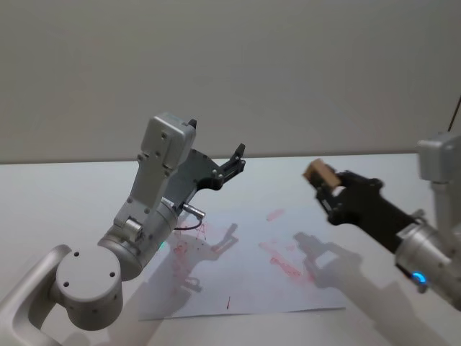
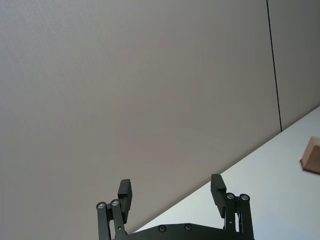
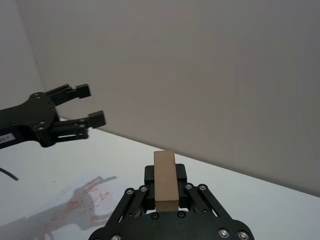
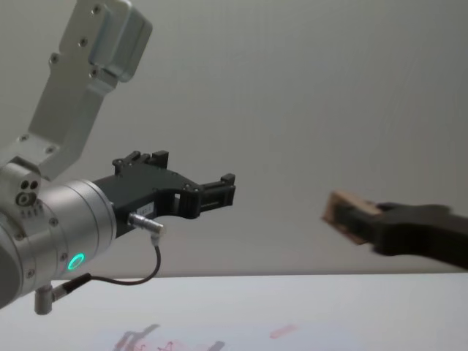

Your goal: Use the one hand to pick up the stamp and affix it onto the A4 paper.

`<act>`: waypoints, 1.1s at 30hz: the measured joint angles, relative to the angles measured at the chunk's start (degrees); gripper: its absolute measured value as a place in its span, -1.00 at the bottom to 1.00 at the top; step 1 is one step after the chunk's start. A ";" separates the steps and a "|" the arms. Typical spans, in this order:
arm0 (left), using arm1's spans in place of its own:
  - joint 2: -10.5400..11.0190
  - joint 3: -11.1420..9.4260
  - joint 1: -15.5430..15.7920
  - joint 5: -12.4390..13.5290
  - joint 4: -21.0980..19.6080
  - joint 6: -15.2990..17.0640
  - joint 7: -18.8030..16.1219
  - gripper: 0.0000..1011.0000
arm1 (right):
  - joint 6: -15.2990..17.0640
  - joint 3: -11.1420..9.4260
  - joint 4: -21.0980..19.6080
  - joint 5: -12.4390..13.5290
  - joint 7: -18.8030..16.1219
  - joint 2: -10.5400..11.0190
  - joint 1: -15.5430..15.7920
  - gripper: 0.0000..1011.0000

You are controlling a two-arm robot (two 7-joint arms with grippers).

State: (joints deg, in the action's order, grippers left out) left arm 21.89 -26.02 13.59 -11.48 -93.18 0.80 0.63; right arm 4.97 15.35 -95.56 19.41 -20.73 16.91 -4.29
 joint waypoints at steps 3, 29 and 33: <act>0.00 0.00 0.00 0.00 0.00 0.00 0.00 0.98 | 0.00 -0.88 -1.27 0.57 1.50 1.30 1.12 -0.56; 0.00 0.00 0.00 0.00 0.00 0.00 0.00 0.98 | 5.96 -7.80 -6.76 2.23 12.39 12.86 12.54 -0.56; 0.00 0.00 0.00 0.00 0.00 0.00 0.00 0.98 | 7.13 -7.90 -6.05 1.77 12.44 13.21 12.87 -0.56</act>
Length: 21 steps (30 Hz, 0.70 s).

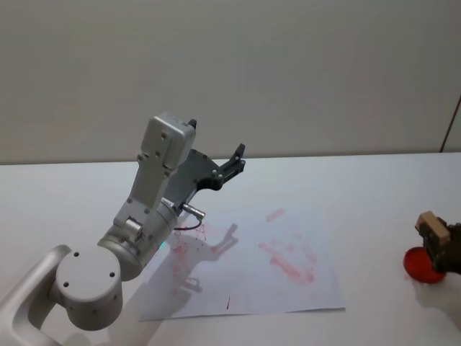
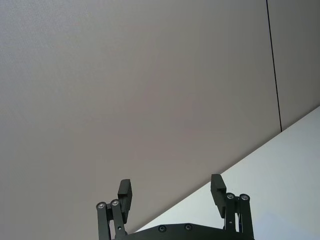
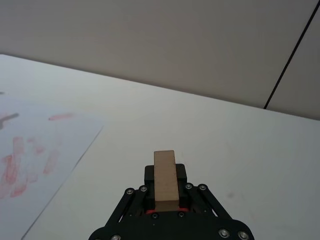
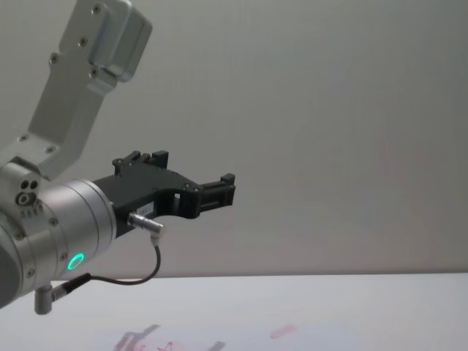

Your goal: Use the one hand to pick up the stamp and affix it onto the A4 paper.

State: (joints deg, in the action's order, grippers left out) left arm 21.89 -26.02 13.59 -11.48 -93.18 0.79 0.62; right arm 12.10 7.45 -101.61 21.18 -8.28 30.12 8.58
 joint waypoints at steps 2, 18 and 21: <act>0.00 0.00 0.00 0.00 0.00 0.00 0.00 0.98 | 0.34 0.00 0.22 -0.16 0.00 0.05 0.04 -0.56; 0.00 0.00 0.00 0.00 0.00 0.00 0.00 0.98 | 3.21 0.45 2.44 -1.90 0.05 -0.40 -0.07 -0.56; 0.00 0.00 0.00 0.00 0.00 0.00 0.00 0.98 | 3.43 0.53 2.65 -2.08 0.02 -0.51 -0.15 -0.56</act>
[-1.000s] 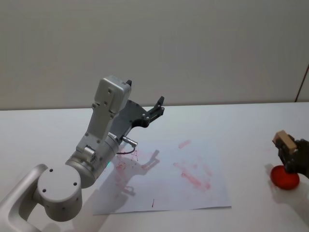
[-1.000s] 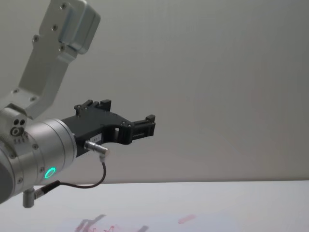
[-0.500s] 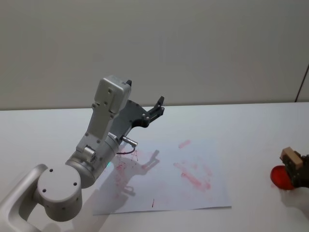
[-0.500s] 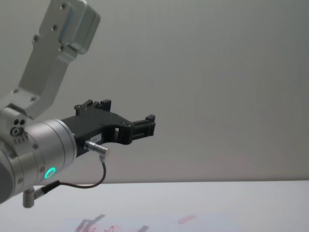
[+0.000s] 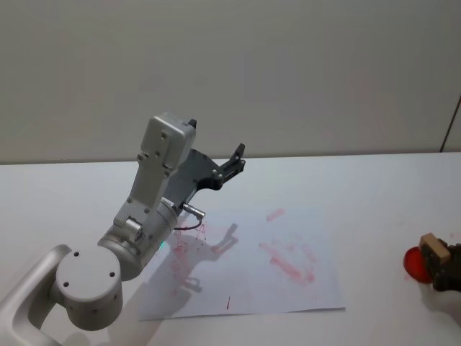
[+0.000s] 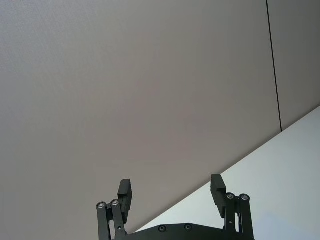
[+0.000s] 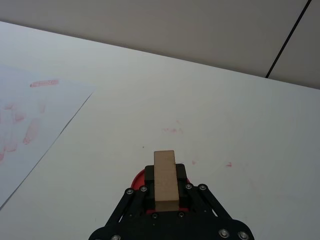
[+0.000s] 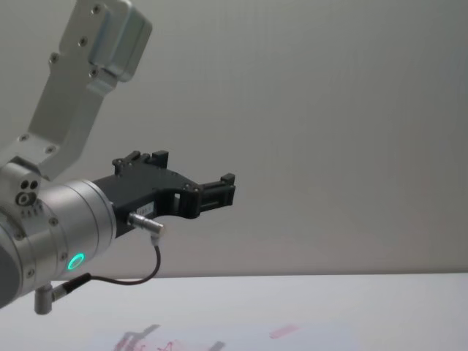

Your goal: Use the one hand to pick up the stamp and affix it onto the A4 paper.

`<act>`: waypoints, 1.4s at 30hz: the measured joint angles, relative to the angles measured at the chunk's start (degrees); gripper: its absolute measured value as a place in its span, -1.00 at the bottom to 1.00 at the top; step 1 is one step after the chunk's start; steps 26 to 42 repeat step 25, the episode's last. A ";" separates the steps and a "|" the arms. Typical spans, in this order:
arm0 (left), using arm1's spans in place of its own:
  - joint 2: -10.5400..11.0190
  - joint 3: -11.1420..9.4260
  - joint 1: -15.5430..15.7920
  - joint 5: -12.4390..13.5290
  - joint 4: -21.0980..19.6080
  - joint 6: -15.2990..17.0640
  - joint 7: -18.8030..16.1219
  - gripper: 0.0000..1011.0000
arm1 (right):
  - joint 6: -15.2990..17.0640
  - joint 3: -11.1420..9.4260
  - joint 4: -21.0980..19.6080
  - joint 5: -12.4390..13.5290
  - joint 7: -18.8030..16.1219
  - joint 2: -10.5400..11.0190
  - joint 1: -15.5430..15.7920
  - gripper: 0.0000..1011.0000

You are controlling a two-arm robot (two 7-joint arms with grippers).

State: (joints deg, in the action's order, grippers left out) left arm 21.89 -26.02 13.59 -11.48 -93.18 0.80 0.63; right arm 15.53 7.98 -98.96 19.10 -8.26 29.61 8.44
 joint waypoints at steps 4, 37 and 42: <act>0.00 0.00 0.00 0.00 0.00 0.00 0.00 0.98 | 0.24 0.10 0.26 -0.22 -0.04 -0.16 -0.10 -0.48; 0.00 0.00 0.00 0.00 0.00 0.00 0.00 0.98 | 0.89 0.35 0.88 -0.71 -0.25 -0.49 -0.33 0.80; 0.00 0.00 0.00 0.00 0.00 0.00 0.00 0.98 | 0.89 0.35 0.88 -0.71 -0.25 -0.49 -0.33 0.80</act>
